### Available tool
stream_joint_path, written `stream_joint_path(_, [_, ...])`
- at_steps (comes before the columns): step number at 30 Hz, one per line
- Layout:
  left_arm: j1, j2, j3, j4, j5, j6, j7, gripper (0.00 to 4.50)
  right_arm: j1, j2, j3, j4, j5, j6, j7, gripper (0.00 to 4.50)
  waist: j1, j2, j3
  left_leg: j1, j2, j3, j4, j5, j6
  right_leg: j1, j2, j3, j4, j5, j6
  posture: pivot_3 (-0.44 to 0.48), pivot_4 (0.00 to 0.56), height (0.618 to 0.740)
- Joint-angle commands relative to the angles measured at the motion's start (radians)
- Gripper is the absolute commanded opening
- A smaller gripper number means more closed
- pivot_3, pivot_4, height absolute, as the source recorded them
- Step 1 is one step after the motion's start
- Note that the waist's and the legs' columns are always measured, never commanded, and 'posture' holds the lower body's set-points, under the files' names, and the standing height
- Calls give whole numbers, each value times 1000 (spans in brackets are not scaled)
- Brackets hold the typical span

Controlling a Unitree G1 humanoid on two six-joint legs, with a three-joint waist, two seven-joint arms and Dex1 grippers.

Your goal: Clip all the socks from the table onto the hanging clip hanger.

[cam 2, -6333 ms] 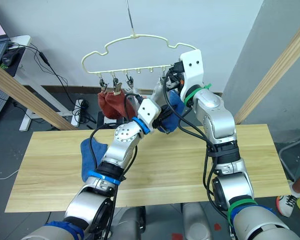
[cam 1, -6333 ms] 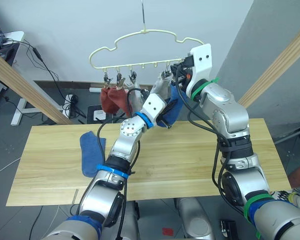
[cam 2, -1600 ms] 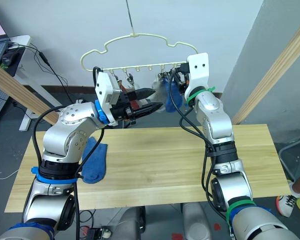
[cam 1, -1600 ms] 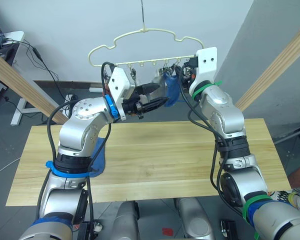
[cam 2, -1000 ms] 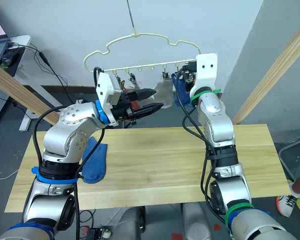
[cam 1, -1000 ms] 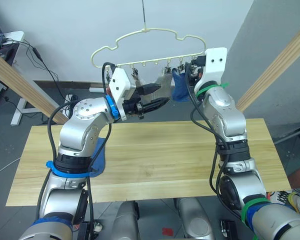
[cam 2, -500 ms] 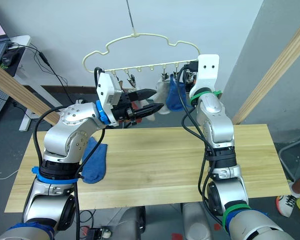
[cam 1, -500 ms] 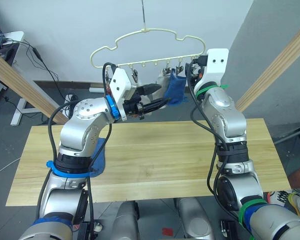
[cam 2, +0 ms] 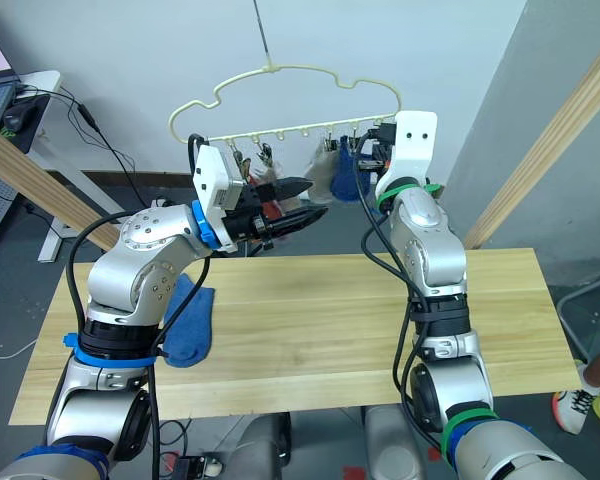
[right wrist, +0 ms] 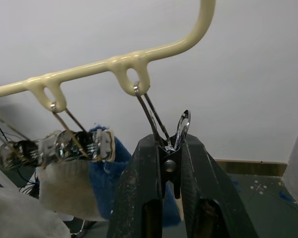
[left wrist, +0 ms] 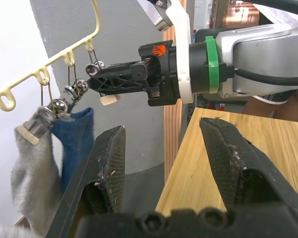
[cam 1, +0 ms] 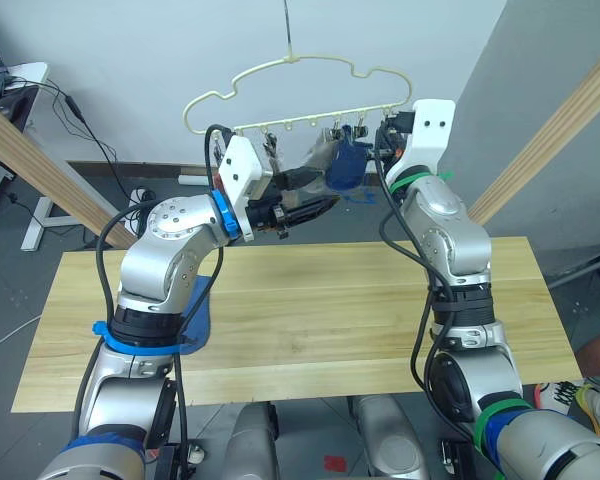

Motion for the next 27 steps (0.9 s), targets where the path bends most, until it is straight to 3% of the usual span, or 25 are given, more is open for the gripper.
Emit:
stream_joint_path(1, [-1, 6, 9, -30, -2, -16, -3, 2619, -18, -14, 9, -48, 1, -35, 20, 134, 0, 0, 0, 0, 0, 0, 0, 0, 0, 0, 0, 0, 0, 0, 0, -264, 291, 740])
stream_joint_path(20, [29, 1, 8, -50, -5, -4, 16, 2619, -18, 8, -20, -56, 66, -6, 32, 134, 0, 0, 0, 0, 1, 0, 0, 0, 0, 0, 0, 0, 0, 0, 0, -263, 292, 740])
stream_joint_path(25, [24, 2, 9, -46, -5, -5, 17, 2619, -17, -5, 6, -52, 38, -16, 35, 1870, 0, 0, 0, 0, 1, 0, 0, 0, 0, 0, 0, 0, 0, 0, 0, -263, 292, 740])
stream_joint_path(27, [23, 2, 9, -46, -4, -6, 16, 2619, -18, -7, 13, -49, 34, -19, 35, 1870, 0, 0, 0, 0, 1, 0, 0, 0, 0, 0, 0, 0, 0, 0, 0, -263, 292, 740])
